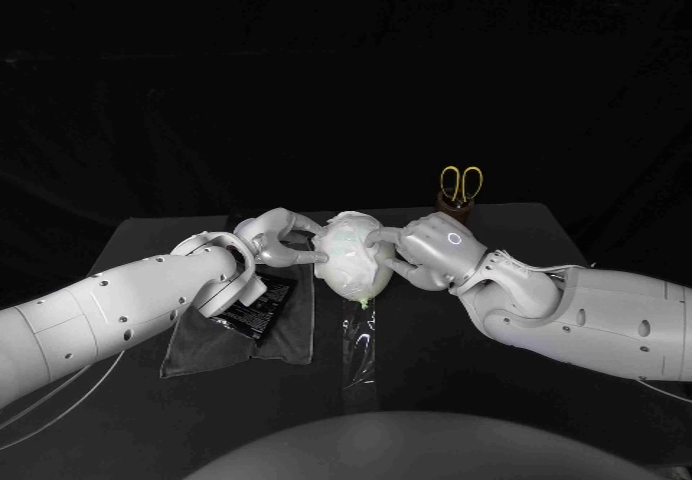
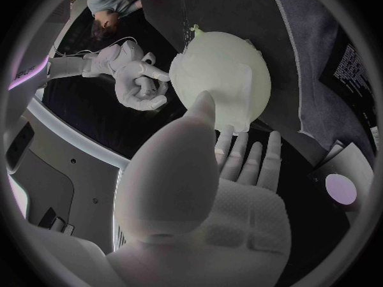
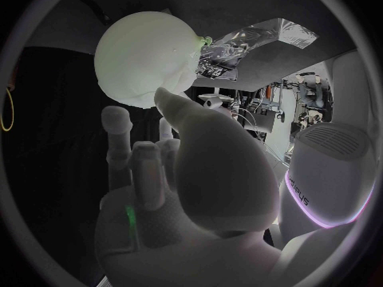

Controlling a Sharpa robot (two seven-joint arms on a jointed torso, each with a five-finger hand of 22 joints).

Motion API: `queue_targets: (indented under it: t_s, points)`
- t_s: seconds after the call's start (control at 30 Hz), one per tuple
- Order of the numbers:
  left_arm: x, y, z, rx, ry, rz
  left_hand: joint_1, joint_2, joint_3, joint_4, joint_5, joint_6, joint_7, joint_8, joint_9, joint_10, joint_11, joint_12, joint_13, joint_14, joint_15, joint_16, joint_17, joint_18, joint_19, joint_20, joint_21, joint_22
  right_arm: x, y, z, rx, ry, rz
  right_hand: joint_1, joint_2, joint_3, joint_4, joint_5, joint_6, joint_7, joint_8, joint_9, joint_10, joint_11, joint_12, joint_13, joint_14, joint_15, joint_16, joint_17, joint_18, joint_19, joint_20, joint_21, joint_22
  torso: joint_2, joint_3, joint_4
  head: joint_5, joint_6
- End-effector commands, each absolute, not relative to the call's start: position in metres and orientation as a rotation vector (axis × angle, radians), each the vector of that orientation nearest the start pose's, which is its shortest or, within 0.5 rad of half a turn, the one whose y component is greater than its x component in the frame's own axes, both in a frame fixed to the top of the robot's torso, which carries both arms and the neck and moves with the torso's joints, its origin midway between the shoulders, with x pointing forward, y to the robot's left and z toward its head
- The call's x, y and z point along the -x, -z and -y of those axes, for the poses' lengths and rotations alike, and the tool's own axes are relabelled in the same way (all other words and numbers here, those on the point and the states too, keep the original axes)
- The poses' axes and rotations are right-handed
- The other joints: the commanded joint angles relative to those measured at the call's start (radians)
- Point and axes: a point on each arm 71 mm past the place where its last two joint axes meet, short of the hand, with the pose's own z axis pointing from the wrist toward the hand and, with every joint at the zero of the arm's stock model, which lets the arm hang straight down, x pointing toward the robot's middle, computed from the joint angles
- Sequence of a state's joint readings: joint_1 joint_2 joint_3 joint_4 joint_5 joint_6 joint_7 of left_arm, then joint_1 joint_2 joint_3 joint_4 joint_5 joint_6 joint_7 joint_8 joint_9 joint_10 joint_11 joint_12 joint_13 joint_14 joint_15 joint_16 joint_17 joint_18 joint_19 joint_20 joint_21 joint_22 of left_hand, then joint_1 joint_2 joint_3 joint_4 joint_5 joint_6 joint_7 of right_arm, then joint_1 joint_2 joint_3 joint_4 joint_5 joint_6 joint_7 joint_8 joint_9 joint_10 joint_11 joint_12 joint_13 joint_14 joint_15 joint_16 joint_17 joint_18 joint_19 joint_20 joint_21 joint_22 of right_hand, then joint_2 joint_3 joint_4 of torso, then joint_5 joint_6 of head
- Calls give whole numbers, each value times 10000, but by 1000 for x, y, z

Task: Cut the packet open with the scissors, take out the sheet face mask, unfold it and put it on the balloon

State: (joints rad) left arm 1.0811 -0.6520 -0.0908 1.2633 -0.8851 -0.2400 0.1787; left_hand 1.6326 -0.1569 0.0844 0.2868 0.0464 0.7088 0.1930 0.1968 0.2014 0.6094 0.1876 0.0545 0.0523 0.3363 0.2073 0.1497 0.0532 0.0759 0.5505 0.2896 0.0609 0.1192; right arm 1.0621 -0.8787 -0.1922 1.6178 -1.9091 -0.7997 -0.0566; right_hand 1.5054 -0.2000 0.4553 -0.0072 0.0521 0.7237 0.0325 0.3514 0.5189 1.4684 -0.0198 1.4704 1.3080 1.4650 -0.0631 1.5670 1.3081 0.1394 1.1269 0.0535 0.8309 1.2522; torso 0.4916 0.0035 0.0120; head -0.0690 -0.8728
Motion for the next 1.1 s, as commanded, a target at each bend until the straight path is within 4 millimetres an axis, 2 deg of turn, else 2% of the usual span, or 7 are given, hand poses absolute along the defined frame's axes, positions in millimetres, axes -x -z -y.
queue_targets:
  t_s: [0.03,0.13,0.27,0.43,0.53,0.77,1.1]
  points:
    - [-489,276,-168,2836,10897,-18883,3,111,-66,17,15,-63,252,-25,-5,-63,6,-52,-14,-67,-5,-50,-12,-112,-6,14,-6,-10,-397,252,176,5633,-7447,-12341,80,12,60,-30,-35,-56,42,115,35,110,-72,5,1830,1058,-85,38,2627,96,48,-75,73,71,10,-7,-2,17,2]
    - [-489,276,-168,2831,10910,-18885,3,111,-66,17,15,-63,252,-25,-5,-63,6,-52,-14,-67,-5,-50,-12,-112,-6,14,-6,-10,-400,254,174,5793,-7457,-12387,49,17,90,-33,-36,-25,11,249,69,129,-76,27,1843,1058,-93,38,2627,85,65,-86,124,129,8,-15,10,14,2]
    - [-489,276,-168,2832,10919,-18888,3,111,-66,17,15,-63,252,-25,-5,-63,6,-52,-14,-67,-5,-50,-12,-112,-6,14,-6,-10,-402,257,172,5993,-7451,-12518,38,17,97,-32,-36,-15,11,284,76,134,-78,33,1846,1058,-95,38,2627,80,77,-89,149,150,3,-15,11,28,2]
    - [-489,276,-168,2846,10906,-18880,4,122,-76,20,15,-65,253,-26,-5,-66,8,-48,-12,-61,-8,-57,-11,-112,-10,15,-7,-17,-403,261,171,6249,-7413,-12785,-69,10,70,17,-38,-13,9,360,88,132,-77,33,1843,1058,-95,38,2627,77,62,-91,141,170,-7,-15,14,116,2]
    - [-489,276,-168,2851,10900,-18887,4,125,-77,21,15,-61,253,-25,-4,-70,8,-48,-12,-61,-8,-58,-11,-112,3,15,-5,-15,-403,262,170,6346,-7446,-12845,-89,8,65,24,-38,-12,11,382,90,135,-77,37,1845,1058,-96,38,2627,75,65,-92,148,179,-3,-15,-5,152,2]
    - [-489,276,-167,2850,10910,-18901,4,125,-77,21,15,-61,253,-25,-4,-70,8,-48,-12,-61,-8,-58,-11,-112,3,15,-5,-15,-403,264,166,6465,-7575,-12867,-100,8,62,29,-37,-12,11,394,91,137,-78,40,1846,1058,-96,38,2627,74,64,-92,149,184,0,-6,3,131,2]
    - [-489,276,-167,2846,10933,-18912,4,125,-77,21,15,-61,253,-25,-4,-70,8,-48,-12,-61,-8,-58,-11,-112,3,15,-5,-15,-402,263,160,6415,-7947,-12708,-244,77,65,119,-37,168,93,602,84,265,-67,178,1947,1058,-102,38,2627,30,201,-95,350,317,-3,-8,-2,143,2]
